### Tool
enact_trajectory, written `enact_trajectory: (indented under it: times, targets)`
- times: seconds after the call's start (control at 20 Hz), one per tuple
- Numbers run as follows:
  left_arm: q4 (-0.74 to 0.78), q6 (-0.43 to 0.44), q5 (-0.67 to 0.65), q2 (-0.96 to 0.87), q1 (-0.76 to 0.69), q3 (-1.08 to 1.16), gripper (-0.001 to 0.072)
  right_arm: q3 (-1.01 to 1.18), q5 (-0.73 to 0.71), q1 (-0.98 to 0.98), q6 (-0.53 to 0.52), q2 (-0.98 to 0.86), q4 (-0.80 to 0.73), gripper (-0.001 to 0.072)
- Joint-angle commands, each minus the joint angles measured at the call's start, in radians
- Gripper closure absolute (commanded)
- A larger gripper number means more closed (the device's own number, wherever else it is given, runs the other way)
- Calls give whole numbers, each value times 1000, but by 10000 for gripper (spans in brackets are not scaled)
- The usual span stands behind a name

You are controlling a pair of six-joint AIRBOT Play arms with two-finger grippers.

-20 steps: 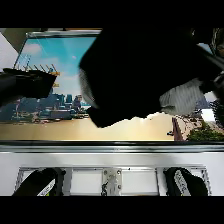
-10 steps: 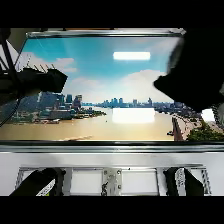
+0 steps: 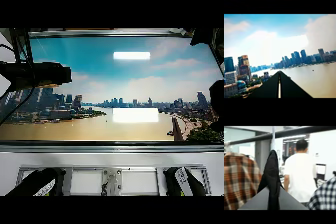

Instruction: Fold the clothes and pants, and hang the long-sleeved shirts on hangers.

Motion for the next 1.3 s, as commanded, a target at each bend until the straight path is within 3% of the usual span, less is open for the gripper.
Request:
enact_trajectory:
  times: [0.0, 0.3, 1.25]
  targets:
    - [2, 14, -1, -9, 0, 5, 690, 114, -84, -1, -49, -67, -19, 689]
    - [1, 14, -5, -9, 0, 5, 690, 163, -145, -18, -64, -97, -19, 689]
    - [0, 14, -13, -9, 0, 5, 691, 162, -148, -112, -41, -160, -18, 688]
